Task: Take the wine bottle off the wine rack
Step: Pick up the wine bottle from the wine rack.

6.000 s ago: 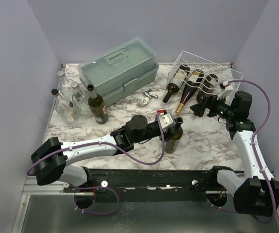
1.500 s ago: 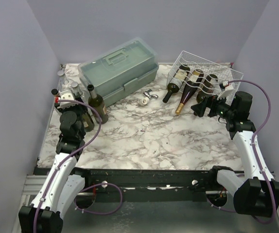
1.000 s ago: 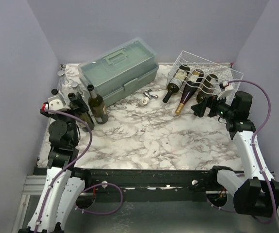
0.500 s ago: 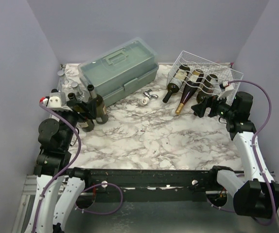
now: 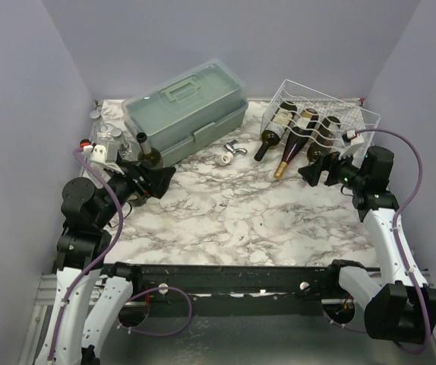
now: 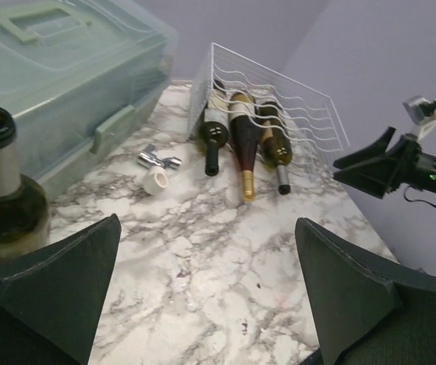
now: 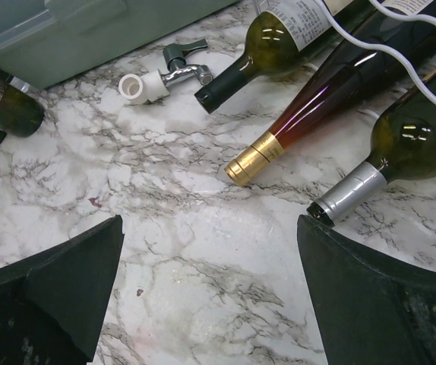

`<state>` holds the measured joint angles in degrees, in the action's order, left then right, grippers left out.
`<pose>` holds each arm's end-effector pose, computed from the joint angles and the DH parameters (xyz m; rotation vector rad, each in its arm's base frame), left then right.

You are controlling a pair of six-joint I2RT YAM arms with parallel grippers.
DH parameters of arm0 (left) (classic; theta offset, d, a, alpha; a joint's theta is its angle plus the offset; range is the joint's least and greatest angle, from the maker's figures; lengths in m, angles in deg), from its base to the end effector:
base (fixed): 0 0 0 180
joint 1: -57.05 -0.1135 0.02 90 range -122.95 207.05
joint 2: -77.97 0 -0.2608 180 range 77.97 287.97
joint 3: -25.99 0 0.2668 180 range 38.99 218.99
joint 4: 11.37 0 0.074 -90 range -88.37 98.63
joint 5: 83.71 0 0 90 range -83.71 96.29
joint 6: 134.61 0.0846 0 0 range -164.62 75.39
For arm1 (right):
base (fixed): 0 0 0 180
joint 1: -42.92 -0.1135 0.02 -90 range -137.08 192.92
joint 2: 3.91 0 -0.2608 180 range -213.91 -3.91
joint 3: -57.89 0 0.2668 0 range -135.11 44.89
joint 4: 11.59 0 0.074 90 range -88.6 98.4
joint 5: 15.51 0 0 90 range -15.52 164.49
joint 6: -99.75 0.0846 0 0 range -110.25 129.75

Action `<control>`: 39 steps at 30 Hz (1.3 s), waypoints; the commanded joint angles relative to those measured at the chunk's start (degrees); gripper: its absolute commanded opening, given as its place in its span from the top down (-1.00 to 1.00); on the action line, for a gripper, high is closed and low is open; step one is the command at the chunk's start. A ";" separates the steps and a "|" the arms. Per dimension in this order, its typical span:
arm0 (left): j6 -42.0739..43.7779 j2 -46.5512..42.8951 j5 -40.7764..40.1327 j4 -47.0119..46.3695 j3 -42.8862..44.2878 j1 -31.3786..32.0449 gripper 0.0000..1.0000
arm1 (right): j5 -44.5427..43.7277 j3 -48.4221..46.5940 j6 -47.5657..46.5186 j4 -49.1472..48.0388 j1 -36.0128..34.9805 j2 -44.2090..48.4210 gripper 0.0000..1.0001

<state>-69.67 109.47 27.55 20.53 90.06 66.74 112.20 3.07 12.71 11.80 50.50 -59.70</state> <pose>0.1676 -0.0597 0.3952 0.0862 1.6092 -0.7620 0.2730 0.0159 0.2665 -0.2427 1.9344 0.6002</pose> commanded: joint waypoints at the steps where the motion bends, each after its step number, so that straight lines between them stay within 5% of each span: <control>1: -4.98 1.87 8.33 -1.12 0.22 -0.20 -0.98 | -0.97 0.99 -0.44 -2.03 0.10 0.59 -0.99; 5: -5.42 3.88 8.61 -1.40 -0.18 3.28 -0.97 | -0.22 1.56 -1.44 -2.38 0.12 0.14 -0.99; 17: 11.76 17.80 -10.93 -1.81 3.51 28.59 -0.97 | 6.48 3.08 -5.56 -2.75 0.11 -1.24 -0.99; 31: 19.34 30.28 -9.49 -10.61 0.59 29.15 -0.97 | -0.21 2.04 -4.77 -0.52 0.05 -6.43 -0.99; 39: 19.02 29.79 -8.34 -11.69 -1.94 29.29 -0.97 | -14.91 1.92 0.46 -3.09 -0.09 -9.81 -0.99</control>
<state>-51.40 139.75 19.18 11.08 88.66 95.81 106.28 5.47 10.59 10.62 50.47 -67.85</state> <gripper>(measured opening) 0.987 0.995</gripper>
